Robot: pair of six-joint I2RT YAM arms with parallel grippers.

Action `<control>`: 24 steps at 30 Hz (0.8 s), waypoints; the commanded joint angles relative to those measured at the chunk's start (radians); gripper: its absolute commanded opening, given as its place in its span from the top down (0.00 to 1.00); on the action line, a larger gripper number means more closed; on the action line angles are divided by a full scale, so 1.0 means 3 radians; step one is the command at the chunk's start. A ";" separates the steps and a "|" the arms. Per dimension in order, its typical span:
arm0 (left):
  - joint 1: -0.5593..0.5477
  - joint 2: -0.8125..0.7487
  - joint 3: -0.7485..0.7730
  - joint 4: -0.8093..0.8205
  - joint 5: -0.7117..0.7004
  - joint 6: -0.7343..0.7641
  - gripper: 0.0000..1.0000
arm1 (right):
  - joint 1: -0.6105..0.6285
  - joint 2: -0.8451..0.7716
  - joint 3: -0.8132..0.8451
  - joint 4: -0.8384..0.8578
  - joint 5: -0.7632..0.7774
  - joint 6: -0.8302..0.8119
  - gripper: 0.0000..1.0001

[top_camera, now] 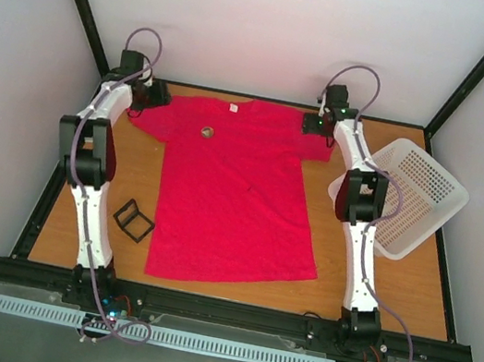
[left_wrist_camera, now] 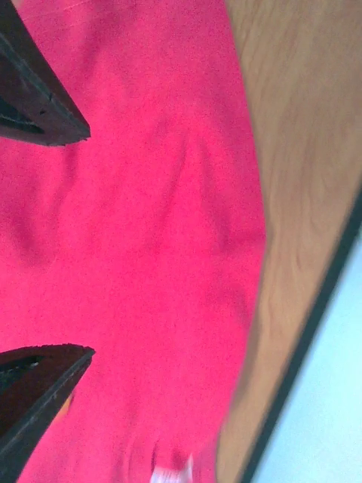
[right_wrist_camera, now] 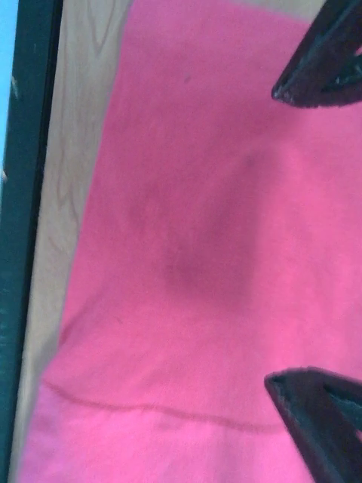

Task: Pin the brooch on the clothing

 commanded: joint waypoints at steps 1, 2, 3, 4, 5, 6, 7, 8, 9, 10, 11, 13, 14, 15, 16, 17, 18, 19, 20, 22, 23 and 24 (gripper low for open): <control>-0.0396 -0.1179 -0.0584 0.0415 0.0062 0.0133 0.23 | 0.0059 -0.0874 -0.0131 -0.0286 -0.0016 -0.0030 0.01; -0.0513 -0.1393 -0.0771 0.0488 0.0041 0.0139 0.21 | 0.0099 -0.1132 -0.0265 -0.0363 -0.0002 0.0000 0.00; -0.0640 -0.1609 -0.0965 0.0634 -0.0026 0.0171 0.19 | 0.0150 -0.1340 -0.0399 -0.0434 -0.0014 0.0021 0.00; -0.0758 -0.1849 -0.1162 0.0773 -0.0098 0.0206 0.16 | 0.0186 -0.1560 -0.0565 -0.0505 -0.0065 0.0017 0.00; -0.0865 -0.2085 -0.1355 0.0897 -0.0137 0.0233 0.14 | 0.0262 -0.1782 -0.0723 -0.0571 -0.0117 0.0008 0.00; -0.0937 -0.2334 -0.1507 0.1013 -0.0122 0.0227 0.12 | 0.0331 -0.2042 -0.0926 -0.0639 -0.0148 0.0001 0.00; -0.0970 -0.2643 -0.1636 0.1100 -0.0067 0.0218 0.09 | 0.0377 -0.2298 -0.1158 -0.0674 -0.0156 0.0001 0.00; -0.0990 -0.2855 -0.1752 0.1174 0.0030 0.0217 0.05 | 0.0412 -0.2616 -0.1432 -0.0683 -0.0136 0.0016 0.00; -0.1006 -0.3085 -0.1839 0.1242 0.0083 0.0236 0.01 | 0.0430 -0.2915 -0.1728 -0.0646 -0.0160 0.0030 0.00; -0.1021 -0.3304 -0.1924 0.1294 0.0119 0.0272 0.00 | 0.0430 -0.3277 -0.2032 -0.0582 -0.0212 0.0018 0.00; -0.1032 -0.3520 -0.1989 0.1327 0.0157 0.0326 0.00 | 0.0433 -0.3655 -0.2327 -0.0492 -0.0245 -0.0006 0.00; -0.1045 -0.3961 -0.2112 0.1478 0.0121 0.0391 0.00 | 0.0430 -0.4384 -0.2872 -0.0300 -0.0131 -0.0034 0.00; -0.1043 -0.4193 -0.2176 0.1533 0.0086 0.0425 0.00 | 0.0428 -0.4721 -0.3103 -0.0210 -0.0072 -0.0057 0.00; -0.1041 -0.4418 -0.2246 0.1594 0.0051 0.0465 0.00 | 0.0428 -0.5070 -0.3278 -0.0151 -0.0022 -0.0080 0.00; -0.1041 -0.4626 -0.2321 0.1656 0.0018 0.0501 0.00 | 0.0427 -0.5390 -0.3405 -0.0122 -0.0004 -0.0106 0.00; -0.1040 -0.4820 -0.2392 0.1715 -0.0018 0.0528 0.00 | 0.0428 -0.5659 -0.3500 -0.0097 -0.0040 -0.0118 0.00; -0.1040 -0.4993 -0.2457 0.1752 -0.0042 0.0554 0.00 | 0.0428 -0.5924 -0.3565 -0.0093 -0.0095 -0.0133 0.00; -0.1040 -0.5156 -0.2515 0.1760 -0.0064 0.0571 0.00 | 0.0424 -0.6151 -0.3638 -0.0100 -0.0153 -0.0141 0.00; -0.1040 -0.5291 -0.2550 0.1761 -0.0077 0.0576 0.00 | 0.0428 -0.6363 -0.3652 -0.0127 -0.0179 -0.0134 0.00; -0.1040 -0.5536 -0.2588 0.1705 -0.0116 0.0583 0.00 | 0.0428 -0.6661 -0.3593 -0.0235 -0.0202 -0.0080 0.00; -0.1042 -0.5664 -0.2629 0.1689 -0.0150 0.0568 0.00 | 0.0427 -0.6772 -0.3544 -0.0294 -0.0209 -0.0020 0.00; -0.1041 -0.5807 -0.2683 0.1694 -0.0195 0.0550 0.00 | 0.0427 -0.6889 -0.3513 -0.0336 -0.0213 0.0048 0.00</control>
